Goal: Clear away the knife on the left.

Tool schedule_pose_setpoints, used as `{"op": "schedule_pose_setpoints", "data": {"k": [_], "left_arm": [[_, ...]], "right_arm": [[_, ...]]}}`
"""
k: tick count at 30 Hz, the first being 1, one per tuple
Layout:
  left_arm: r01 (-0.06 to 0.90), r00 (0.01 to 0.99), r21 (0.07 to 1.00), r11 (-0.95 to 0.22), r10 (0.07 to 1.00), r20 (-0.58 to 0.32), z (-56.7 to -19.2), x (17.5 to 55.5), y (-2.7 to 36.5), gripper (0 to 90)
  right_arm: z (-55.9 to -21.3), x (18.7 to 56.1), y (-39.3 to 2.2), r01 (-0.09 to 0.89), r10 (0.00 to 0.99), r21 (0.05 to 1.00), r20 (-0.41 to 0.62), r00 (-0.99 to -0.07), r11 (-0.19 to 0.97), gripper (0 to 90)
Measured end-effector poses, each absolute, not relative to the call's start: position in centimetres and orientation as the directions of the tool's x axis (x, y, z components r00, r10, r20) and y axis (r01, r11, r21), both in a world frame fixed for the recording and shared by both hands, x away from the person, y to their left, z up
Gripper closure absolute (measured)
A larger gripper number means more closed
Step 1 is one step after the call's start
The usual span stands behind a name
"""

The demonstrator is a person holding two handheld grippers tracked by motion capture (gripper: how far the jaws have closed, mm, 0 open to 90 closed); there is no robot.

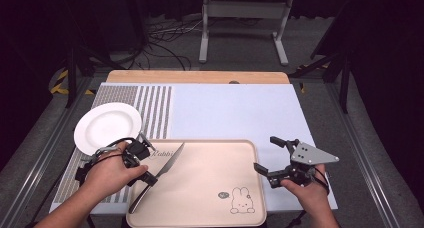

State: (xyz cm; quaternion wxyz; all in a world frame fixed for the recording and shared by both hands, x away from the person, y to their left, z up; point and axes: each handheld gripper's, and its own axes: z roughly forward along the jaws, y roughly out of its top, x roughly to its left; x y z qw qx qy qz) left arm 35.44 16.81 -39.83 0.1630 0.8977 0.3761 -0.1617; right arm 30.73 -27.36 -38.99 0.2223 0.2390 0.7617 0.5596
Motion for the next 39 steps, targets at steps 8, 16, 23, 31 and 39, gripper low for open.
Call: {"op": "schedule_pose_setpoints", "data": {"k": [8,16,23,31,39], "left_arm": [[0.732,0.657,0.142,-0.666,0.634,-0.408,-40.9,35.7,16.4,80.1],[0.731,0.653,0.112,-0.673,0.643,-0.399,-42.1,36.0,15.9,80.1],[0.732,0.653,0.098,-0.674,0.653,-0.384,-42.5,36.2,15.6,80.1],[0.735,0.649,0.081,-0.674,0.663,-0.372,-43.1,36.2,15.4,80.1],[0.732,0.652,0.07,-0.677,0.668,-0.359,-43.3,36.2,15.4,80.1]], "right_arm": [[-39.0,30.7,-27.3,0.114,0.61,0.957,-0.075,-0.789,0.266,4.0],[-39.0,30.7,-27.3,0.117,0.611,0.956,-0.076,-0.788,0.269,4.0],[-39.0,30.7,-27.3,0.113,0.611,0.956,-0.079,-0.788,0.27,4.0],[-39.0,30.7,-27.3,0.113,0.61,0.957,-0.078,-0.789,0.269,4.0],[-39.0,30.7,-27.3,0.117,0.609,0.957,-0.072,-0.79,0.266,4.0]]}}
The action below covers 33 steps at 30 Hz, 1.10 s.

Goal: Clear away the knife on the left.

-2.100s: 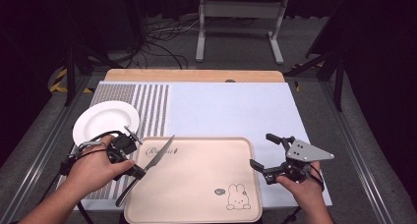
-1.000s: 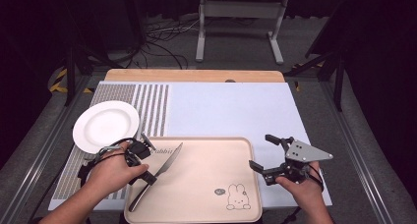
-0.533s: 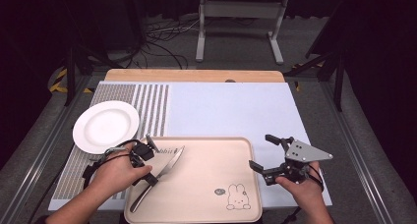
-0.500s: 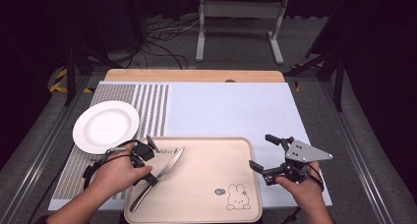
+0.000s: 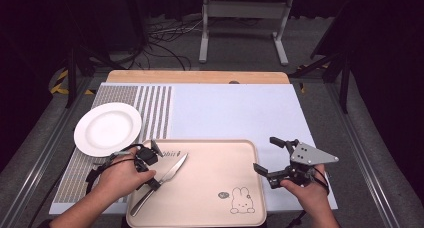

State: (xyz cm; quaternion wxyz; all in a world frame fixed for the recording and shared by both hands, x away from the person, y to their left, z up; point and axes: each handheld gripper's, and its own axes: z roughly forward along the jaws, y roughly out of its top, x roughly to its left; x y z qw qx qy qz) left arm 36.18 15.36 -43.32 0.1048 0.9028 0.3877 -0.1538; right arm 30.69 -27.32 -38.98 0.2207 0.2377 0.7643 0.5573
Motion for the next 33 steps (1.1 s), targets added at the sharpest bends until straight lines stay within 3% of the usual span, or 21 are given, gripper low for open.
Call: {"op": "schedule_pose_setpoints", "data": {"k": [8,14,19,23,26,33], "left_arm": [[0.724,0.665,0.084,-0.685,0.659,-0.352,-43.2,36.1,15.3,76.1],[0.692,0.71,0.134,-0.709,0.634,-0.307,-42.9,35.8,15.3,58.2],[0.652,0.755,0.189,-0.734,0.604,-0.257,-42.3,35.4,15.1,33.5],[0.599,0.801,0.262,-0.756,0.564,-0.202,-41.7,35.1,14.8,27.3],[0.558,0.83,0.295,-0.776,0.531,-0.172,-41.5,35.2,14.7,31.2],[0.449,0.893,0.347,-0.823,0.414,-0.175,-41.5,35.2,14.1,79.1]], "right_arm": [[-39.0,30.7,-27.3,0.118,0.613,0.958,-0.069,-0.787,0.26,4.0],[-39.1,30.7,-27.3,0.12,0.612,0.958,-0.068,-0.788,0.261,3.9],[-39.2,30.8,-27.4,0.128,0.614,0.956,-0.064,-0.787,0.263,4.0],[-39.2,30.8,-27.3,0.124,0.611,0.958,-0.064,-0.789,0.26,3.9],[-39.3,30.8,-27.3,0.126,0.611,0.957,-0.064,-0.789,0.263,3.9],[-39.3,30.8,-27.4,0.127,0.612,0.957,-0.062,-0.789,0.26,3.9]]}}
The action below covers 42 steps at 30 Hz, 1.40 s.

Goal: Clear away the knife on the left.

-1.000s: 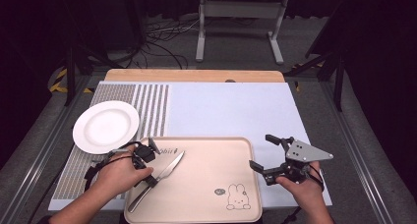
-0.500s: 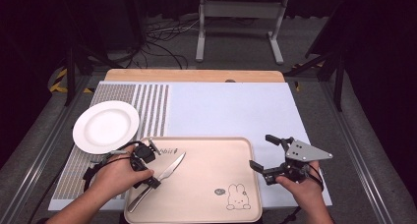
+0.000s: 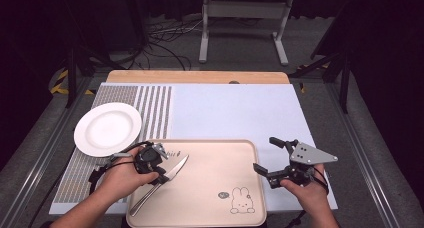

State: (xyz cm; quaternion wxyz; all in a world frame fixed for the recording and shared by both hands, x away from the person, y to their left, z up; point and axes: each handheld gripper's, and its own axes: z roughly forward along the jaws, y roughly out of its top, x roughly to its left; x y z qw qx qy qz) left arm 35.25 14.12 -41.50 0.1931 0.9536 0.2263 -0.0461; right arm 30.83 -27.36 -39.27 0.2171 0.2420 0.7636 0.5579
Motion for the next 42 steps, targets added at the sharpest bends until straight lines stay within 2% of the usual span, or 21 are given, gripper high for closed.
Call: {"op": "schedule_pose_setpoints", "data": {"k": [2,8,19,42], "left_arm": [[0.416,0.909,0.364,-0.833,0.373,-0.187,-41.6,35.4,14.0,90.0],[0.347,0.937,0.372,-0.861,0.302,-0.174,-42.1,35.5,13.6,90.0],[0.275,0.96,0.372,-0.886,0.23,-0.163,-42.8,35.3,13.1,90.0],[0.238,0.971,0.318,-0.918,0.212,-0.113,-43.4,35.5,13.5,90.0]], "right_arm": [[-39.3,30.8,-27.3,0.127,0.61,0.956,-0.063,-0.79,0.263,3.9],[-39.3,30.9,-27.2,0.126,0.606,0.957,-0.062,-0.793,0.263,3.9],[-39.3,30.9,-27.0,0.123,0.6,0.956,-0.063,-0.798,0.265,3.9],[-39.3,30.9,-26.9,0.123,0.595,0.954,-0.067,-0.801,0.274,3.8]]}}
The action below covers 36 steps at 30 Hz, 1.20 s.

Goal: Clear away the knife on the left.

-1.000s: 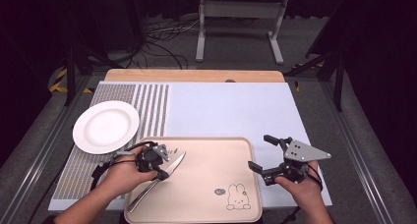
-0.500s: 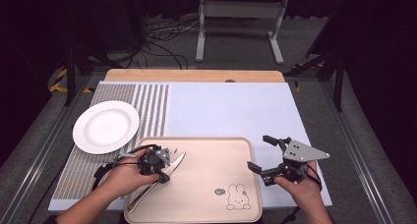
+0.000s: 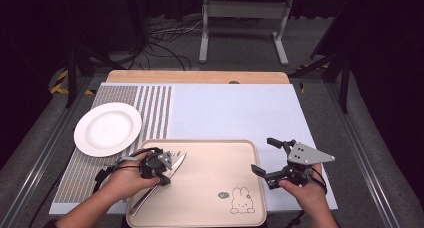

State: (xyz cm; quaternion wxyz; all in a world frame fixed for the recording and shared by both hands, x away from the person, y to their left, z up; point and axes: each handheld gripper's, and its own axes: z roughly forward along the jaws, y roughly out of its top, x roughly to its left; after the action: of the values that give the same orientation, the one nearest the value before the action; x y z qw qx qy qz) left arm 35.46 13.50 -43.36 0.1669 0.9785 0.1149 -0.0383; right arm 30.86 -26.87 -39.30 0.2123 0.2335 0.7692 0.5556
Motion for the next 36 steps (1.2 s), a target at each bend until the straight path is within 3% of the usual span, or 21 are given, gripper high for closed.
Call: {"op": "schedule_pose_setpoints", "data": {"k": [36], "left_arm": [[0.362,0.932,0.34,-0.868,0.323,-0.167,-43.7,35.5,17.6,90.0]], "right_arm": [[-39.6,30.9,-26.7,0.137,0.594,0.952,-0.056,-0.802,0.275,3.8]]}}
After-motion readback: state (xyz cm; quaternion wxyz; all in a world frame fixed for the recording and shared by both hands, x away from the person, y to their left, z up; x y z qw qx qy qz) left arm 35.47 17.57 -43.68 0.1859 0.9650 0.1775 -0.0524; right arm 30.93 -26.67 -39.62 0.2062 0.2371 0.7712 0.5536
